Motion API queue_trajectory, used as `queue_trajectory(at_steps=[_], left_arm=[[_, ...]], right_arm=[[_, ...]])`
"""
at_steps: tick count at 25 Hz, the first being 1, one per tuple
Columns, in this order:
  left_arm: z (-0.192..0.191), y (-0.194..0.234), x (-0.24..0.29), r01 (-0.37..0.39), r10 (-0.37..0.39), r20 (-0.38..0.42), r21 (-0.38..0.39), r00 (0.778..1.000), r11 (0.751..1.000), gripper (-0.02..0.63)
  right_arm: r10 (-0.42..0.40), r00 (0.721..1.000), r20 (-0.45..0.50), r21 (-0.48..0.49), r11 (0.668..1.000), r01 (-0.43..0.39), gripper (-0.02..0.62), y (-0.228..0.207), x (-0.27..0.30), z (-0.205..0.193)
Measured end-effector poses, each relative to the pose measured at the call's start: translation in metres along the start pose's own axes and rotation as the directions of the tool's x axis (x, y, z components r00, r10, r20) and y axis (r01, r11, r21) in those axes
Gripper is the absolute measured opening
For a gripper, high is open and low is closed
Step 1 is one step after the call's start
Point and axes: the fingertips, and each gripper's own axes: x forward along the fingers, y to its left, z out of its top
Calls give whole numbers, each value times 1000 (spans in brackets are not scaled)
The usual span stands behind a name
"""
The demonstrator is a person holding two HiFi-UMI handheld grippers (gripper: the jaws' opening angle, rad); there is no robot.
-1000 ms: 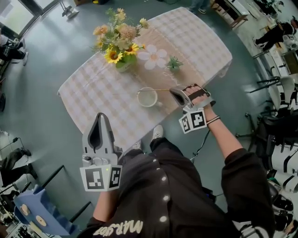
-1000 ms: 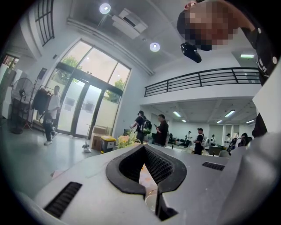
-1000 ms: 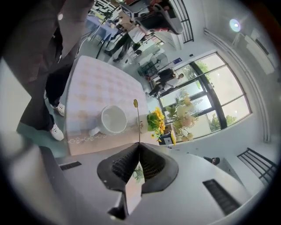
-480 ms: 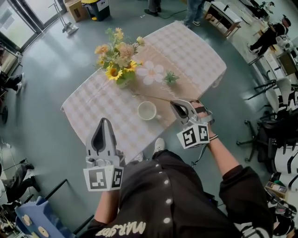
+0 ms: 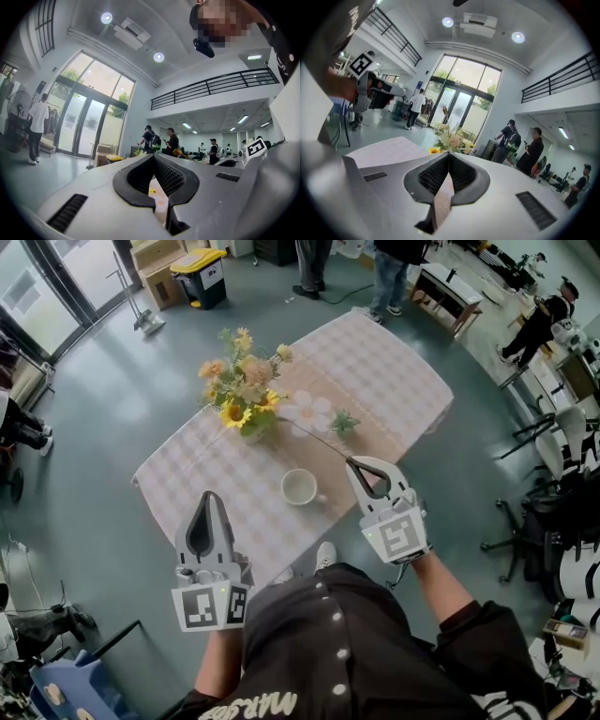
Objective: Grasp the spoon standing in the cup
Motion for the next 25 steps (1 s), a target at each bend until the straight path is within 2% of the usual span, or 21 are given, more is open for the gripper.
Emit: queue_trajectory(at_steps=[4,7,11,16,25], left_arm=[[8,3,0,-11,11,16,13,1000,1000,12],[12,3,-1,-18,17,26,21,1000,1000,12],[20,4,-1,-24,22,45,43,999,999,12],[24,5,-1,-35,31,53,66,998,997,12],[29,13,-4,-54,50,50,66,997,996,12]], right_arm=[[-58,994,98,97,994,48,5,-17,-10,23],[-118,979,167,218,973,80,5,-31,-20,36],[-193,966,172,334,934,127,5,-48,-35,42],[-275,941,199,421,891,172,5,-67,-51,44],[-382,896,226,468,849,243,5,-90,-82,49]])
